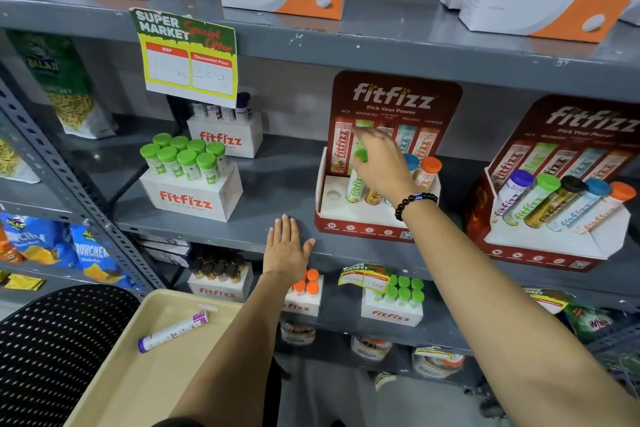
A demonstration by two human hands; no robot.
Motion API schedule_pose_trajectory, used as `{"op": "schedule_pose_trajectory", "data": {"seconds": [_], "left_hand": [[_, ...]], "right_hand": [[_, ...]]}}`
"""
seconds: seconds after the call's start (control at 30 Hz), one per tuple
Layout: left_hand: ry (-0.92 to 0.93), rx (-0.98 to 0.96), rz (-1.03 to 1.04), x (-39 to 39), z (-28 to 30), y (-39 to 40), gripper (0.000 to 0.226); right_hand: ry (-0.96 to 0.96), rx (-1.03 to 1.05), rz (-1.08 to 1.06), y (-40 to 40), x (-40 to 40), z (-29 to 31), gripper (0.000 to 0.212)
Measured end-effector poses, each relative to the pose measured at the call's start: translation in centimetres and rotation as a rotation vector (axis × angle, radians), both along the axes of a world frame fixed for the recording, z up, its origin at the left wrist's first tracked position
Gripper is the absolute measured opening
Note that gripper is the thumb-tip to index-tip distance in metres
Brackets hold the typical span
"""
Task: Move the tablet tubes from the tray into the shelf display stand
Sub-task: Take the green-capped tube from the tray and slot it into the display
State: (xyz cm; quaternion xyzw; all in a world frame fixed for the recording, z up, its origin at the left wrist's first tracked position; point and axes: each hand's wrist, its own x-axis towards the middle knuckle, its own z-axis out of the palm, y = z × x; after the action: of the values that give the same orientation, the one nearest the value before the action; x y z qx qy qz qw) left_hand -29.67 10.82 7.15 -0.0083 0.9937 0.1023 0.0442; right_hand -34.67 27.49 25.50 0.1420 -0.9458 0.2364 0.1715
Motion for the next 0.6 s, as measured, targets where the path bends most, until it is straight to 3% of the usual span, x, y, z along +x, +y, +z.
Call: {"op": "schedule_pose_trajectory", "data": {"seconds": [0.13,0.3,0.47,0.6], "left_hand": [[0.078,0.005,-0.025,2.4,-0.7,-2.2,0.062],[0.154,0.035,0.057,7.1,-2.2,-5.8,0.059],[0.08,0.116,0.375,12.9,-3.6,-9.4,0.055],[-0.064,0.139,0.607,17.3,-5.9,-10.3,0.066]], "right_hand": [[0.168,-0.056,0.121,-3.6,0.9,0.0,0.039],[0.169,-0.023,0.405,-10.6,2.4,-2.3,0.035],[0.017,0.081,0.723,-19.2,3.9,-7.5,0.034],[-0.167,0.204,0.912,-24.1,4.9,-12.5,0.035]]}}
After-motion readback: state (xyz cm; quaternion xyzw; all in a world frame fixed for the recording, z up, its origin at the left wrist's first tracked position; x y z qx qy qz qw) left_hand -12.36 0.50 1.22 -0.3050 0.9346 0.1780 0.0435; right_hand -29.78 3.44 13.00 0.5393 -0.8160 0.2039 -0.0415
